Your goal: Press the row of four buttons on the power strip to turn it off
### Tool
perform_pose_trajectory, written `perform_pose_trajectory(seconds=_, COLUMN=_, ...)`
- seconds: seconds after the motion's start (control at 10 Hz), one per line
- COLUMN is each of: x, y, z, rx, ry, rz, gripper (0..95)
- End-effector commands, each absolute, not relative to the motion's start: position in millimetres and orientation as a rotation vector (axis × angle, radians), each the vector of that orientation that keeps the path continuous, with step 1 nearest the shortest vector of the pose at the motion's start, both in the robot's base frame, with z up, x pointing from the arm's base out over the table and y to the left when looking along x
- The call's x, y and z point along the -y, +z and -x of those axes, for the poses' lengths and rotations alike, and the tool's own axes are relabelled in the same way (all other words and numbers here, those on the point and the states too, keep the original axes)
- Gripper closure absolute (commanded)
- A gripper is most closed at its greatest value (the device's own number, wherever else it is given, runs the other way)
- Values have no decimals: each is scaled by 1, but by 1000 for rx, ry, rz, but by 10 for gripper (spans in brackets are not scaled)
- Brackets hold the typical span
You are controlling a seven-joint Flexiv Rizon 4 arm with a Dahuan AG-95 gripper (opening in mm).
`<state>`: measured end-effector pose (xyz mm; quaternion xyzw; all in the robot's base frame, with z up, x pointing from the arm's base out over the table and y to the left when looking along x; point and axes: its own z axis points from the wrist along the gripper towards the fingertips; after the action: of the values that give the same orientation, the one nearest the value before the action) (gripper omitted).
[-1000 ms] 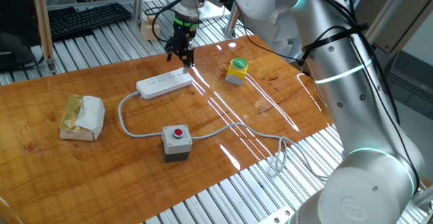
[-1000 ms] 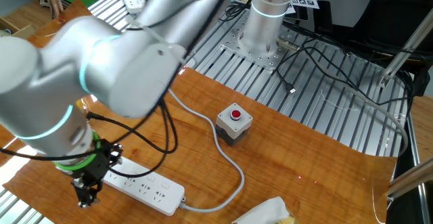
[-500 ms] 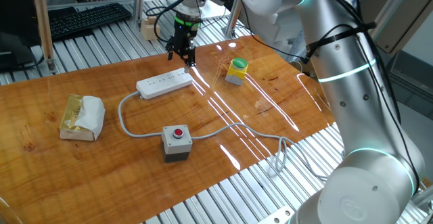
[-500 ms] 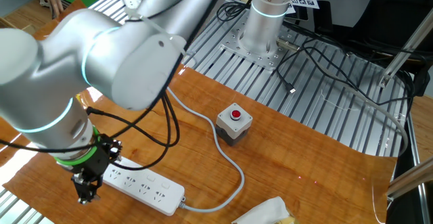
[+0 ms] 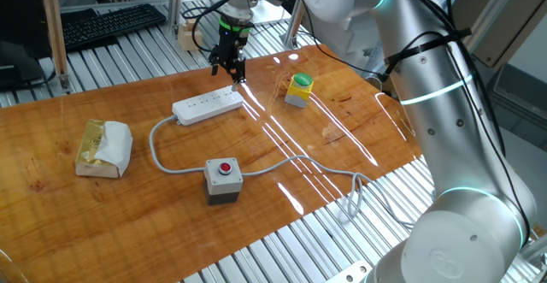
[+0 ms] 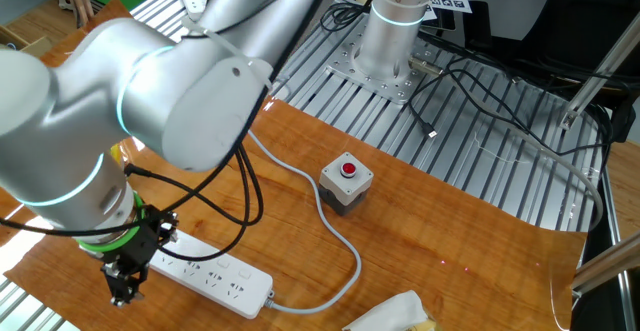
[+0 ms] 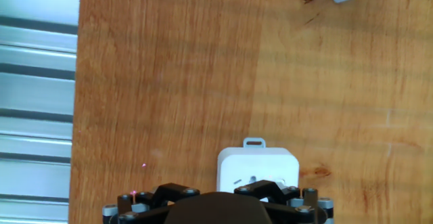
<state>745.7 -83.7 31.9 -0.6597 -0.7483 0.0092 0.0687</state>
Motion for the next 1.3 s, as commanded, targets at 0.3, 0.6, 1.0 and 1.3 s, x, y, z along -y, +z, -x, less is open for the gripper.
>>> perform_pose_trajectory(seconds=0.3, x=83, y=32, z=-742, rx=2248, ry=27, rz=2013, gripper=0)
perform_pose_trajectory(seconds=0.6, x=84, y=33, z=-742, rx=2261, ry=22, rz=1996, gripper=0)
perform_pose_trajectory(seconds=1.0, x=84, y=33, z=-742, rx=2322, ry=-35, rz=1986, gripper=0)
perform_pose_trajectory(seconds=1.3, x=85, y=33, z=-741, rx=2317, ry=-50, rz=1981, gripper=0)
